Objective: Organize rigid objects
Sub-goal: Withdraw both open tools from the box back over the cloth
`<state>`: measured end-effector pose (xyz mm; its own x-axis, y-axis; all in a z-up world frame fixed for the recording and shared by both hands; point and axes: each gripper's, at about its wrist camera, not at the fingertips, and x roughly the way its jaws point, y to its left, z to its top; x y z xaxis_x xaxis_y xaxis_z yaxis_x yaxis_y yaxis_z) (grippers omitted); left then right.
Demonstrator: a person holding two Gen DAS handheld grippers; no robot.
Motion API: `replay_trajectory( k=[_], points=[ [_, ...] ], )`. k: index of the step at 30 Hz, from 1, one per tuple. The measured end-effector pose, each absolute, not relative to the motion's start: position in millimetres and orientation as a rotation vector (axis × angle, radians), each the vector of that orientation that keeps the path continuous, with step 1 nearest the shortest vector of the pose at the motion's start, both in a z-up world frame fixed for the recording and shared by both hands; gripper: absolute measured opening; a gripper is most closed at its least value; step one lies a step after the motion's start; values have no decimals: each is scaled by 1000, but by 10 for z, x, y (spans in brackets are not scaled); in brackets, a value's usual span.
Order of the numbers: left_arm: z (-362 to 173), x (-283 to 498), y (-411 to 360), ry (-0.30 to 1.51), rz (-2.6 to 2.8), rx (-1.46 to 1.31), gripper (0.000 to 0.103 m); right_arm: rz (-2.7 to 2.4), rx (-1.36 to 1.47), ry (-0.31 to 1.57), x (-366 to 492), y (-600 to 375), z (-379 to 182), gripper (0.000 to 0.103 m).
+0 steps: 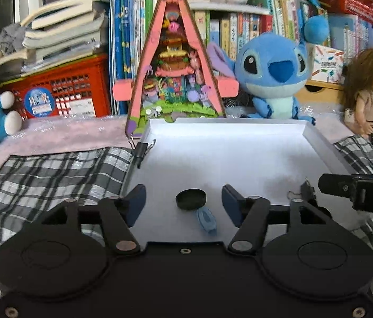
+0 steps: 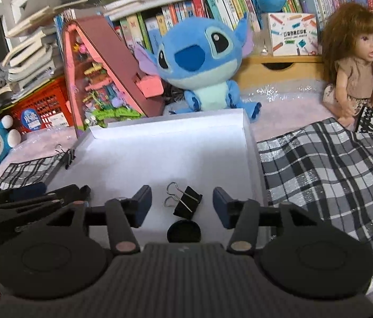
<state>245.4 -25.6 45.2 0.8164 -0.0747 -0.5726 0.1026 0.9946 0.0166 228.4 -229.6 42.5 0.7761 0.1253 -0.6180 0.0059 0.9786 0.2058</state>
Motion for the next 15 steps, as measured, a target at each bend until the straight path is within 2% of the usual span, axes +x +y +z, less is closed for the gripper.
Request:
replay_trajectory(
  k=[4,7,15],
  points=[
    [546,2227,-235,581,-119,60,77,93,196,637,2103,-2312,500,80],
    [567,2028,-241,563,-135,80,79,113,174,607,1964,-2303,548,87],
    [468,1520,-271,534,-145,160,81,96,71,554,1583,-2211,562,88]
  ],
)
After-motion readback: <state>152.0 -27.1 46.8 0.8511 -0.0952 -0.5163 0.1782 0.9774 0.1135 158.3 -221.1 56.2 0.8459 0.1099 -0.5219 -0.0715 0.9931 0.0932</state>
